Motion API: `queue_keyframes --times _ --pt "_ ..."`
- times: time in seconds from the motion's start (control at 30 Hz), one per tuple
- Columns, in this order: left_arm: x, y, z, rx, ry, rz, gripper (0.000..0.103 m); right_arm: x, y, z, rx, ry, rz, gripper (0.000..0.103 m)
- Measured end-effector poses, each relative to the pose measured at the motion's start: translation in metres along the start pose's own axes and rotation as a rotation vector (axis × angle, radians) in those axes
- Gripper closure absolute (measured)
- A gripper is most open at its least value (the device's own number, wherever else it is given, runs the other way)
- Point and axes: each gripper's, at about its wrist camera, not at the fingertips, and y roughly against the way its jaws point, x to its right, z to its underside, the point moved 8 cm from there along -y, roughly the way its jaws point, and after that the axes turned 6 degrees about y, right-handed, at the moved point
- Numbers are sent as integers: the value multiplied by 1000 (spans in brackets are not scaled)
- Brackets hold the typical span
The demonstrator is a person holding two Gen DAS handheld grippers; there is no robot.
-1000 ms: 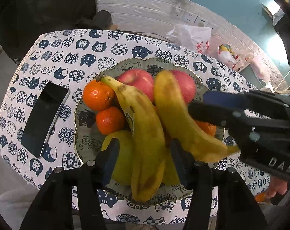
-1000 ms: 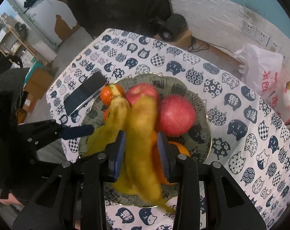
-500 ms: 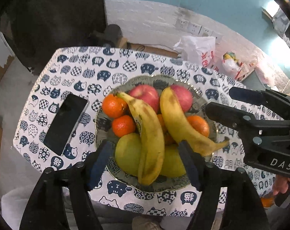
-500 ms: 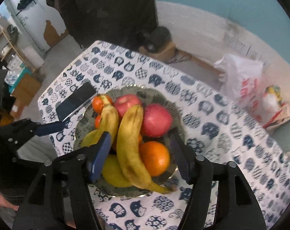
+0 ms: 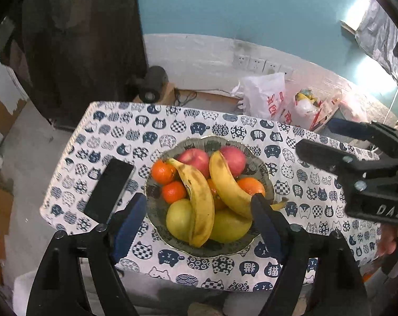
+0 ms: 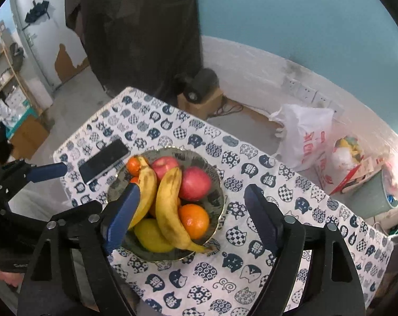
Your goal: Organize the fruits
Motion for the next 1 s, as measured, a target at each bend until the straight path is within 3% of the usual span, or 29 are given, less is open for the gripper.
queue_keyframes --times 0.5,1.0 --pt "3 38 6 56 -46 -46 15 12 53 2 66 6 18 21" --pt "21 45 0 70 -58 -34 10 15 55 18 45 -13 -22 21"
